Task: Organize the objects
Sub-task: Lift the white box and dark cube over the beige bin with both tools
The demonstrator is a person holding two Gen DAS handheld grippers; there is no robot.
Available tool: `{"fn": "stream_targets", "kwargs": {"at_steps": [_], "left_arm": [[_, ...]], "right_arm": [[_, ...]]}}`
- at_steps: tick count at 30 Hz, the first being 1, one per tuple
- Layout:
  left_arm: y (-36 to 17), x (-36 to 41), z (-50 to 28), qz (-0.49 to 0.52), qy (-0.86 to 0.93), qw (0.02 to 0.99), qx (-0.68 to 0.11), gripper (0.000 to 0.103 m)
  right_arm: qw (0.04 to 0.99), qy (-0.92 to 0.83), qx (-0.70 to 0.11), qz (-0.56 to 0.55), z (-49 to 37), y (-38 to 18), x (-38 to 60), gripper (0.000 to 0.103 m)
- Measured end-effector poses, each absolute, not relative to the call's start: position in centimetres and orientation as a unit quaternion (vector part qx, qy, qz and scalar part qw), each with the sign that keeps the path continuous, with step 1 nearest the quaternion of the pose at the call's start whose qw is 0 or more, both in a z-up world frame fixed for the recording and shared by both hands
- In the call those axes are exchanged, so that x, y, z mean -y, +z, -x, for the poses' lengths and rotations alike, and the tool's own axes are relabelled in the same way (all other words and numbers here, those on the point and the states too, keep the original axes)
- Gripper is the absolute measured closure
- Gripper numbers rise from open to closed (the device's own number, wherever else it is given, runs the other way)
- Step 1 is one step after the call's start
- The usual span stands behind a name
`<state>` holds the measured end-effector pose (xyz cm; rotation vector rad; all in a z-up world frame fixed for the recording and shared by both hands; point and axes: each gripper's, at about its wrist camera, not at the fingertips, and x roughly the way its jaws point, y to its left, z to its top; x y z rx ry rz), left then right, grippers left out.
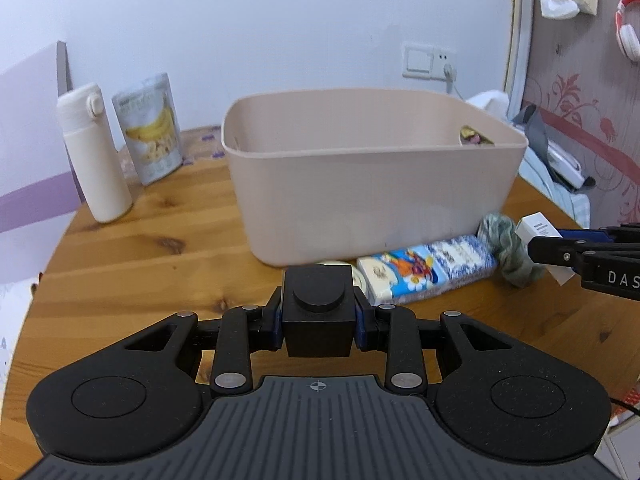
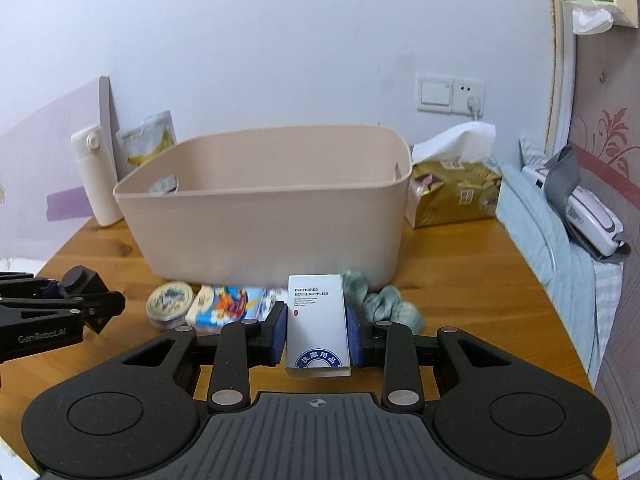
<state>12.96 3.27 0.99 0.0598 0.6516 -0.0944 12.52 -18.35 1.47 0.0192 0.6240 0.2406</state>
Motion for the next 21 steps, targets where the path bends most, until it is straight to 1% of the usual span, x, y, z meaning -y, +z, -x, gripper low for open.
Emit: {"fn": "stream_targets", "kwargs": {"at_steps": [11, 21], "left_arm": [[4.4, -3.5, -13.9, -0.038, -0.049, 0.959, -0.278, 0.071], [6.3, -3.8, -16.7, -0.041, -0.047, 0.963, -0.261, 0.071]], "right_arm": [[0.955, 0.113, -0.275, -0.012, -13.5, 3.9, 18.6, 0.073], [0.962, 0.092, -0.257, -0.02, -15.7, 5.7, 19.6, 0.073]]}}
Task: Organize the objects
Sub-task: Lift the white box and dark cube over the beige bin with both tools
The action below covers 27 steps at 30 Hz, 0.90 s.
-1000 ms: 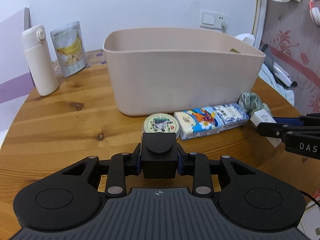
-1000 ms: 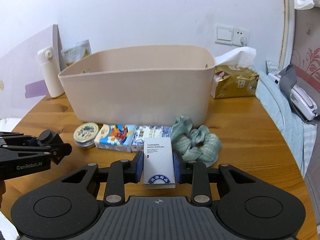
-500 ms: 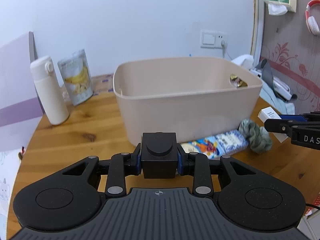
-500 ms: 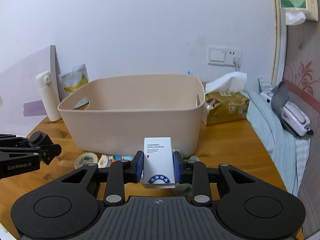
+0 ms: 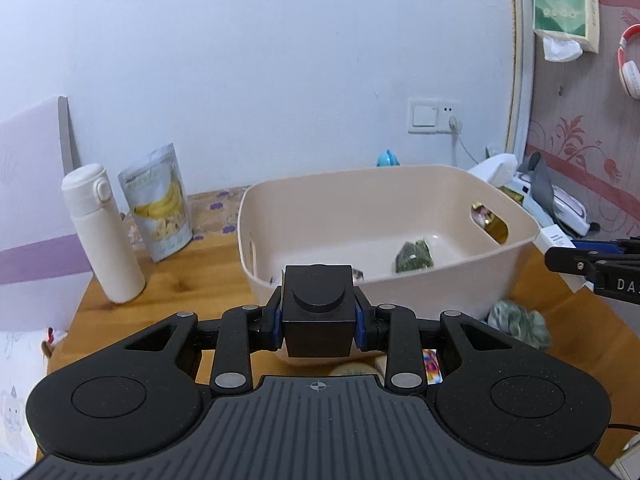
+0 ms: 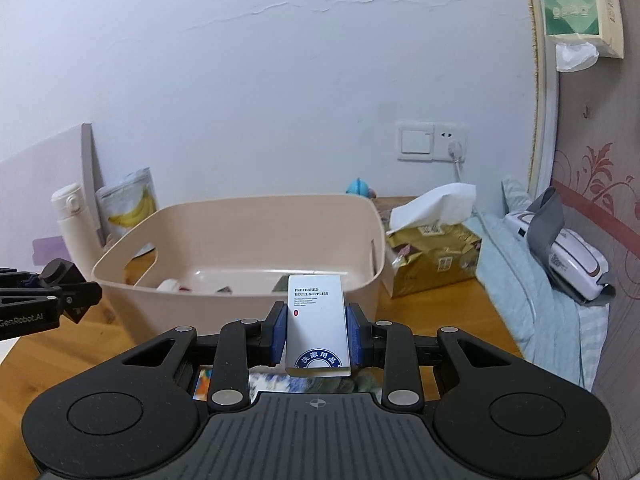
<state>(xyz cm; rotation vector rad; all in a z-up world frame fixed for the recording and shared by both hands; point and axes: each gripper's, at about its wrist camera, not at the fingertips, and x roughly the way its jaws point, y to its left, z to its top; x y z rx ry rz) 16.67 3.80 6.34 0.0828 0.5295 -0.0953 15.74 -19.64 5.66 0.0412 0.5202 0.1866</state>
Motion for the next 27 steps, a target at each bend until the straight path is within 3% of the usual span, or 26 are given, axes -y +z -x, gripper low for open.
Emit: {"fn": "stream_targets", "kwargs": {"at_steps": [14, 27], "left_arm": [[7.2, -3.2, -22.6, -0.041, -0.052, 0.964, -0.256, 0.071], [5.2, -3.2, -28.2, -0.044, -0.046, 0.953, -0.298, 0.071]], "right_arm": [[0.966, 0.085, -0.243, -0.014, -20.5, 6.8, 19.7, 0.073], [0.963, 0.095, -0.253, 0.005, -24.6, 5.8, 18.4, 0.073]]}}
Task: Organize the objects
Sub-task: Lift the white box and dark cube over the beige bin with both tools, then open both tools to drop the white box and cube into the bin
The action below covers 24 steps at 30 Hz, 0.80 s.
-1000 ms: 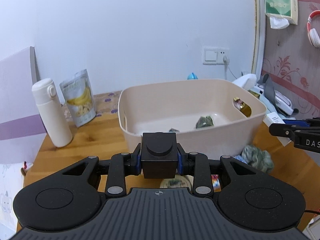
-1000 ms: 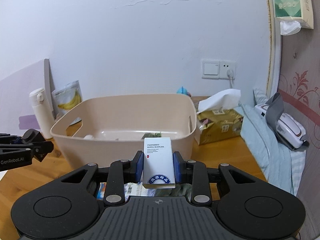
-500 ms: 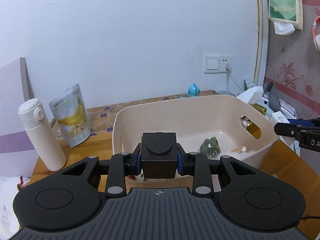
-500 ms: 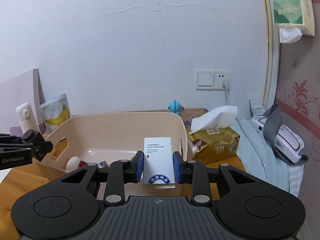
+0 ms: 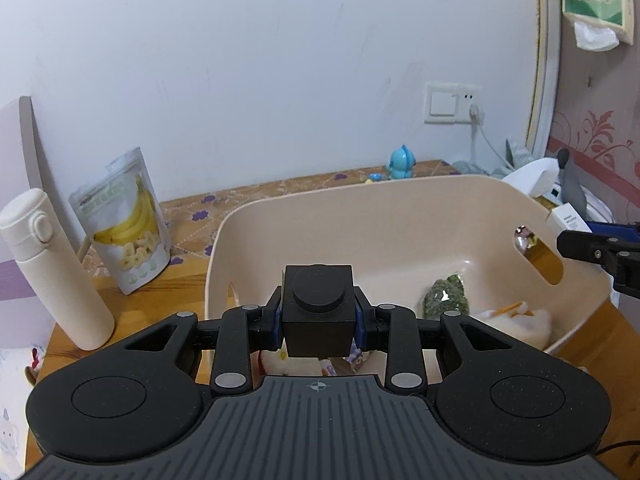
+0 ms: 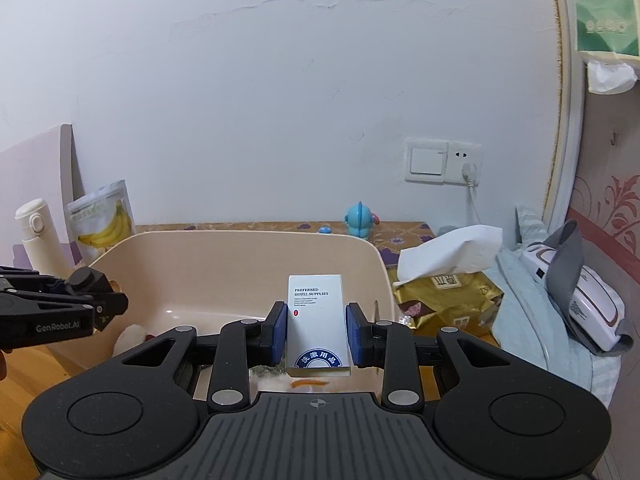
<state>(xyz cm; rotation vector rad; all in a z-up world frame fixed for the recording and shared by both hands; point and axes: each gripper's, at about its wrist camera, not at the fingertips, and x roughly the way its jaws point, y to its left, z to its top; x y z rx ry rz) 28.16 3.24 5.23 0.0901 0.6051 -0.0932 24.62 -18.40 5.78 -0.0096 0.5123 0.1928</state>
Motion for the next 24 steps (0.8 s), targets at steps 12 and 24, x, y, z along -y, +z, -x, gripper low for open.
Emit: {"fn": "stream_targets", "kwargs": {"at_steps": [12, 24], "left_arm": [[2.8, -2.6, -31.0, -0.053, -0.038, 0.938, -0.339, 0.071], [1.6, -1.9, -31.5, -0.08, -0.046, 0.923, -0.372, 0.071]], "right_arm": [[0.948, 0.097, -0.302, 0.032, -27.2, 3.6, 16.6, 0.073], [0.939, 0.094, -0.325, 0.066, -27.4, 2.8, 16.1, 0.073]]}}
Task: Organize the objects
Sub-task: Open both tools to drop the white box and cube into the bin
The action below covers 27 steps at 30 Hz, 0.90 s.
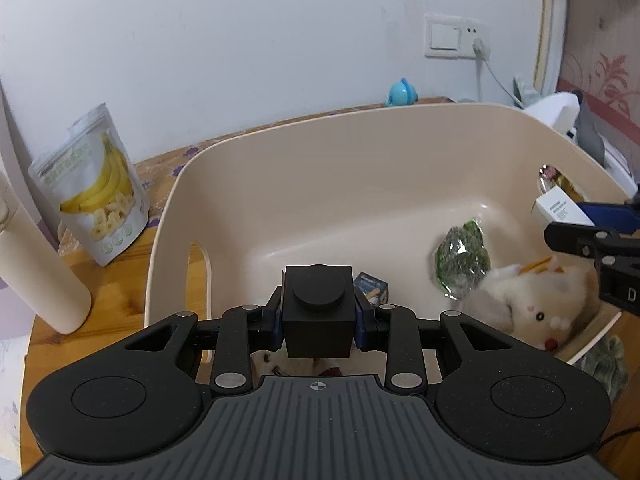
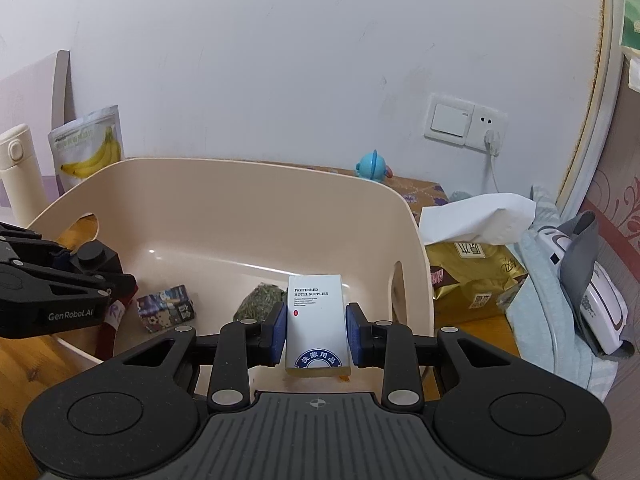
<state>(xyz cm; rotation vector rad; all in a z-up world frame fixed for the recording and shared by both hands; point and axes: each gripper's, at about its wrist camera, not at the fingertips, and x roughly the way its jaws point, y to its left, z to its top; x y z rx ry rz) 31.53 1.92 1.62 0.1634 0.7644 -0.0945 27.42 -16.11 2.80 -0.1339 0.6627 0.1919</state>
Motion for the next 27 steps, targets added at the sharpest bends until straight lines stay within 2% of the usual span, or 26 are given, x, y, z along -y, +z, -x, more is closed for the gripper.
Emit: {"fn": "stream_targets", "kwargs": {"at_steps": [3, 6, 8, 10, 15, 20, 22, 27], "left_arm": [[1.6, -2.0, -31.6, -0.072, -0.047, 0.922, -0.378, 0.071], [1.7, -2.0, -31.5, -0.066, -0.048, 0.923, -0.377, 0.068], [2.0, -1.9, -31.3, -0.062, -0.048, 0.925, -0.373, 0.06], [2.4, -1.7, -31.0, -0.062, -0.047, 0.927, -0.367, 0.052], [3.6, -1.3, -29.9, -0.055, -0.038, 0.936, -0.346, 0.034], [5.0, -1.8, -28.8, -0.031, -0.03, 0.942, -0.331, 0.027], [5.5, -2.1, -28.1, -0.027, -0.025, 0.946, -0.323, 0.027], [6.6, -2.1, -26.1, -0.034, -0.022, 0.95, -0.309, 0.027]], "right_arm": [[0.939, 0.092, -0.325, 0.062, -27.3, 2.8, 16.3, 0.063], [0.941, 0.092, -0.322, 0.052, -27.0, 3.1, 16.7, 0.061], [0.942, 0.094, -0.319, 0.05, -26.9, 3.4, 17.0, 0.056], [0.944, 0.094, -0.313, 0.049, -26.7, 3.7, 17.1, 0.037], [0.948, 0.095, -0.302, 0.038, -26.0, 4.5, 17.5, 0.027], [0.951, 0.099, -0.292, 0.026, -24.7, 5.3, 18.0, 0.022], [0.954, 0.097, -0.283, 0.024, -24.1, 5.7, 18.1, 0.009], [0.958, 0.095, -0.271, 0.017, -22.6, 6.1, 18.8, 0.006]]}}
